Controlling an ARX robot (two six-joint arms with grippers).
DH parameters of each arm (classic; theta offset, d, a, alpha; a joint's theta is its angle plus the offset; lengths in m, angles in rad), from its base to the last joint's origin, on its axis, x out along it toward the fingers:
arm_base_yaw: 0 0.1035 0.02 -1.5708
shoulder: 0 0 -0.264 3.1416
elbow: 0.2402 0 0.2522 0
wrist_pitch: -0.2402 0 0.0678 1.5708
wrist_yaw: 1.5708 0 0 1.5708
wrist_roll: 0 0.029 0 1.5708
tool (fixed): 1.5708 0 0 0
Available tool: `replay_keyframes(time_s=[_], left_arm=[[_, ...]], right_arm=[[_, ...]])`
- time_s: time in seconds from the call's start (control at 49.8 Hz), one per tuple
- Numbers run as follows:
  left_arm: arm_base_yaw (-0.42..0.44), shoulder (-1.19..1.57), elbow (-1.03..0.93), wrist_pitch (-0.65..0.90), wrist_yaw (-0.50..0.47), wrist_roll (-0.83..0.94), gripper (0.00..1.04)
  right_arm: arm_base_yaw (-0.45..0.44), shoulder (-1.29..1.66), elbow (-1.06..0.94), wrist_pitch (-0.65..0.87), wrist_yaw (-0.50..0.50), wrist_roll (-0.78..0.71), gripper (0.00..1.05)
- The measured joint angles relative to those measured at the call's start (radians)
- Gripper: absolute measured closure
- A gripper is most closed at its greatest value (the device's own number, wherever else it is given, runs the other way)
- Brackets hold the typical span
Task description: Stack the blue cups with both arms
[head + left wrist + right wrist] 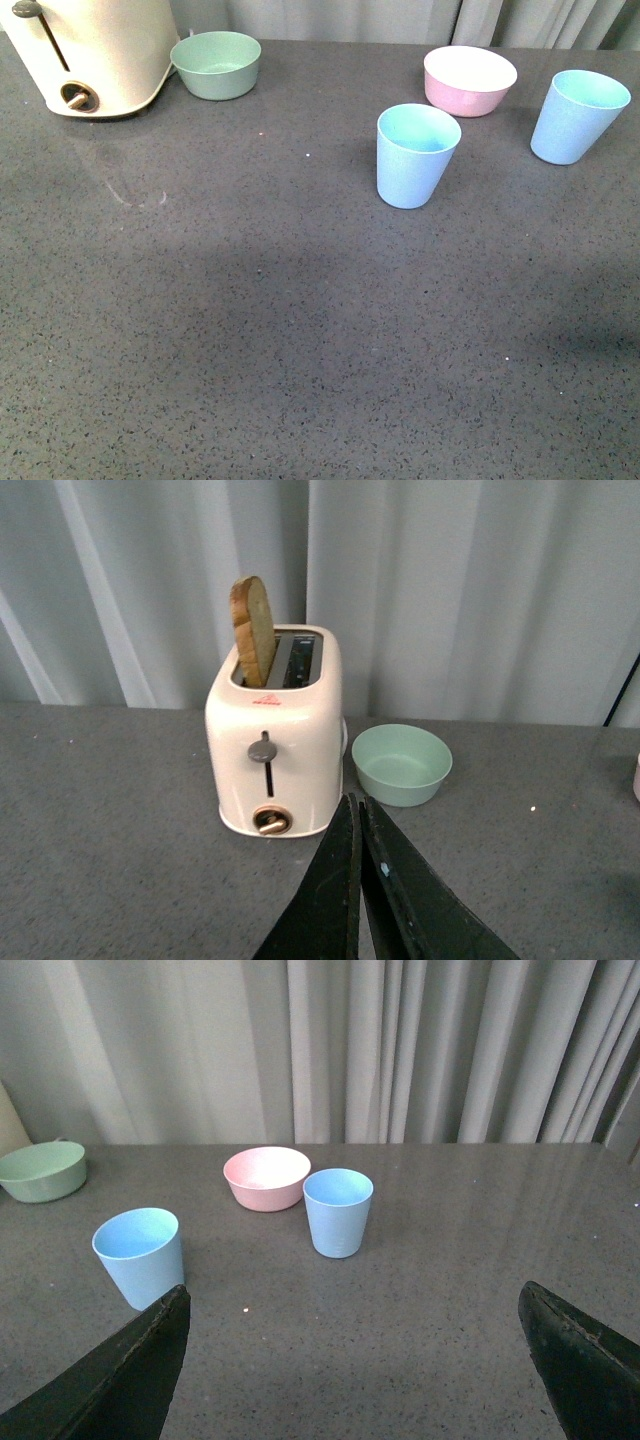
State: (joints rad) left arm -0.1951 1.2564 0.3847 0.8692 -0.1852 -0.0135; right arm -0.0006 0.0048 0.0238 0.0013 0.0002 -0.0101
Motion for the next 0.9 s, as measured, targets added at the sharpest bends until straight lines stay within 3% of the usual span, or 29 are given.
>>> replay_keyframes(time_s=[0.261, 0.623, 0.784, 0.904], left_arm=[[0.068, -0.171, -0.166, -0.007, 0.065, 0.003, 1.03], [0.189, -0.429, -0.299, -0.137, 0.179, 0.004, 1.03], [0.192, -0.491, -0.356, -0.135, 0.185, 0.005, 1.03], [0.192, -0.585, -0.369, -0.22, 0.185, 0.005, 1.03]], right_arm=[[0.0, 0.0, 0.0, 0.0, 0.0, 0.0, 0.09], [0.0, 0.0, 0.0, 0.0, 0.0, 0.0, 0.09], [0.0, 0.0, 0.0, 0.0, 0.0, 0.0, 0.09], [0.0, 0.0, 0.0, 0.0, 0.0, 0.0, 0.09]])
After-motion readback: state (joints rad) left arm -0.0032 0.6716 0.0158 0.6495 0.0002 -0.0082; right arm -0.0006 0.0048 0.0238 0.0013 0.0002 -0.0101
